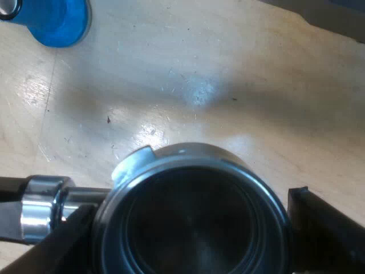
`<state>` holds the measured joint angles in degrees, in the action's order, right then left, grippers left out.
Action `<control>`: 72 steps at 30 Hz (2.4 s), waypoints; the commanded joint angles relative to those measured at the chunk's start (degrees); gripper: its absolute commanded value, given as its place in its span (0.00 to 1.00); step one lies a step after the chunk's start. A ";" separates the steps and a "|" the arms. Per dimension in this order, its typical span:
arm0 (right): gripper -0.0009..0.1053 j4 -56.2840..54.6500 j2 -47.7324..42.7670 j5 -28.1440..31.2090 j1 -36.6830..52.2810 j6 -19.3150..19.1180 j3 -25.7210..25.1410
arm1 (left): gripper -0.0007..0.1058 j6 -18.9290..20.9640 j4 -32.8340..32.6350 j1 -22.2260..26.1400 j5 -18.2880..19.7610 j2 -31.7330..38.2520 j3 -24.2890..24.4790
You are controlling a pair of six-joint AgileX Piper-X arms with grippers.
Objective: Put the handle in the coffee machine
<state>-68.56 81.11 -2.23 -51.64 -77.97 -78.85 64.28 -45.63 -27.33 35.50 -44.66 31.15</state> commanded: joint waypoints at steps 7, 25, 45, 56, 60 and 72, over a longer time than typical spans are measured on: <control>0.01 0.11 -1.14 -1.30 0.03 -0.16 -0.99 | 0.71 -0.36 2.81 -0.16 -0.11 -3.66 0.02; 0.01 0.11 -1.14 -1.30 0.03 -0.16 -0.99 | 0.05 -0.36 3.15 -0.16 -0.11 -3.66 0.02; 0.70 0.11 -1.14 -1.53 0.03 -1.83 -0.99 | 0.01 0.23 3.97 0.01 5.55 -1.07 0.02; 0.90 0.26 -1.14 -1.03 0.03 -4.10 -0.99 | 0.01 1.44 3.83 3.27 6.84 0.17 0.02; 0.90 0.89 -1.14 -0.15 0.03 -4.10 -1.32 | 0.01 1.33 2.85 3.25 6.84 1.31 0.02; 0.90 1.04 -1.97 -0.01 -0.08 -4.48 -7.71 | 0.01 0.08 1.32 7.78 6.84 1.37 0.02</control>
<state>-67.44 79.79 -1.48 -51.57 -81.36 -85.99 64.61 -45.89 -19.69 39.77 -44.13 30.34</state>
